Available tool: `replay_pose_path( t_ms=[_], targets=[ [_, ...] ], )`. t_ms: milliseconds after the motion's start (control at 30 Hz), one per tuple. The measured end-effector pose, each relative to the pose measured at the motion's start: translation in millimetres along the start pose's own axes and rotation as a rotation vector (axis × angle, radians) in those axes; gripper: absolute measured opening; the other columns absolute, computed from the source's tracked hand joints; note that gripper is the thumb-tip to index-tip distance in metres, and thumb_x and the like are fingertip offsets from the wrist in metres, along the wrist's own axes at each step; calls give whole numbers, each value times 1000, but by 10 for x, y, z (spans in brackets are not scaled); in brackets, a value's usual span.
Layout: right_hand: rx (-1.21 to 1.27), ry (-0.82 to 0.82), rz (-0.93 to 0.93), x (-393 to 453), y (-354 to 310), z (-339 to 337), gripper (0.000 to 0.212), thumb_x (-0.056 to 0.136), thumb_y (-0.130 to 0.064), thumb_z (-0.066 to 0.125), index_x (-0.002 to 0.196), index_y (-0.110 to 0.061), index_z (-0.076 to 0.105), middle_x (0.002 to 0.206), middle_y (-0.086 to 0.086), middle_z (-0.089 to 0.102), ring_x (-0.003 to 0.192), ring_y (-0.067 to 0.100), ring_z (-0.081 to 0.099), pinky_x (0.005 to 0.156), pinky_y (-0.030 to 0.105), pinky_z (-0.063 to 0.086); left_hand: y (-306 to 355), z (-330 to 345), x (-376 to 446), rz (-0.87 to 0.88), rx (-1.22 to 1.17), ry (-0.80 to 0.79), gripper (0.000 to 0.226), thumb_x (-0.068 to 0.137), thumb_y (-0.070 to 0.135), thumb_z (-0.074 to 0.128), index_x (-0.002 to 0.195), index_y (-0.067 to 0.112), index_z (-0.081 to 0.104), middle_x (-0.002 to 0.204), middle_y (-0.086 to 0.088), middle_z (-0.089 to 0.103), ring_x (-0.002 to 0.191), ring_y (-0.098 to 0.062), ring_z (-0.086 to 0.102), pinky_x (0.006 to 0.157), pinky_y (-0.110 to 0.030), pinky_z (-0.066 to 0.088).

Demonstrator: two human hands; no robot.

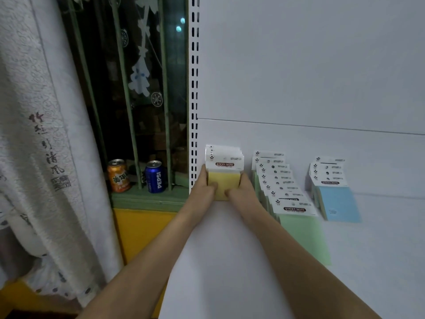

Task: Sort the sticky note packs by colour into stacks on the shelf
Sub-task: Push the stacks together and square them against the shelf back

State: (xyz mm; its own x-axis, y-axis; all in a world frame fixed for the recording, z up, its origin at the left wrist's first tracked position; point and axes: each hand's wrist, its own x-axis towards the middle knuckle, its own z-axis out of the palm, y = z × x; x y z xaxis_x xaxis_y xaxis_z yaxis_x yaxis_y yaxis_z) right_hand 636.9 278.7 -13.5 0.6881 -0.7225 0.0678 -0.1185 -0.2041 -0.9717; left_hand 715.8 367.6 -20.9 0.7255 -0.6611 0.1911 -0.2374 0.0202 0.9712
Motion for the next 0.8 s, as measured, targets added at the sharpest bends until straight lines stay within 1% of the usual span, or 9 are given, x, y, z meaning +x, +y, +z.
replay_pose_path(
  t_ms=[67,167,233,367,433,500,567,667,800],
  targets=[
    [27,3,9,-3,1,-3,49,78,8,46,118,-21,50,99,-1,64,90,15,60,78,31,51,-21,2,15,-16,18,4,67,93,4,41,153,28,23,148,7,43,132,-11,42,114,-33,32],
    [-2,-7,-12,9,6,15,50,79,4,44,117,-29,50,100,-5,65,93,15,62,82,33,52,-27,21,60,-55,50,26,72,90,14,41,155,30,16,152,2,39,134,-17,41,115,-40,31],
    [16,-28,-36,-1,11,41,56,79,5,42,123,-28,46,108,-3,64,98,15,62,81,28,53,-27,46,62,-67,50,39,73,89,15,41,155,30,15,153,3,38,135,-17,40,115,-40,31],
    [69,-38,-35,-34,-29,79,59,75,10,45,128,-17,44,113,2,64,95,9,62,59,9,48,18,48,19,-49,-4,45,74,76,17,41,148,29,31,139,8,51,127,-12,48,107,-33,38],
    [89,-13,-39,-38,-46,73,55,75,8,48,124,-17,44,108,0,64,93,7,62,61,12,47,39,46,6,-25,-23,43,60,83,7,41,137,32,42,125,13,58,117,-6,52,95,-24,40],
    [104,-2,-25,-16,-39,72,52,75,8,49,120,-17,45,103,-1,63,92,10,63,63,17,47,59,42,-2,-26,-45,28,55,88,7,39,136,34,42,120,18,57,113,0,51,89,-21,38],
    [100,-37,-47,20,-21,105,56,72,9,49,122,-15,48,105,3,67,94,14,66,63,16,50,75,46,-10,-28,-47,12,55,86,17,40,137,35,41,117,23,57,110,6,50,88,-20,39],
    [89,-63,-43,37,-13,137,63,66,4,49,126,-14,51,108,6,70,97,16,68,65,16,51,96,60,-33,-51,-68,27,61,76,30,40,137,35,44,118,20,59,112,1,53,88,-23,40],
    [81,-61,-17,-4,-51,83,58,76,12,46,127,-16,45,111,6,66,88,8,63,60,11,48,63,62,-21,-37,-45,47,53,87,26,39,139,33,42,124,15,58,111,-2,53,89,-23,40]
  ],
)
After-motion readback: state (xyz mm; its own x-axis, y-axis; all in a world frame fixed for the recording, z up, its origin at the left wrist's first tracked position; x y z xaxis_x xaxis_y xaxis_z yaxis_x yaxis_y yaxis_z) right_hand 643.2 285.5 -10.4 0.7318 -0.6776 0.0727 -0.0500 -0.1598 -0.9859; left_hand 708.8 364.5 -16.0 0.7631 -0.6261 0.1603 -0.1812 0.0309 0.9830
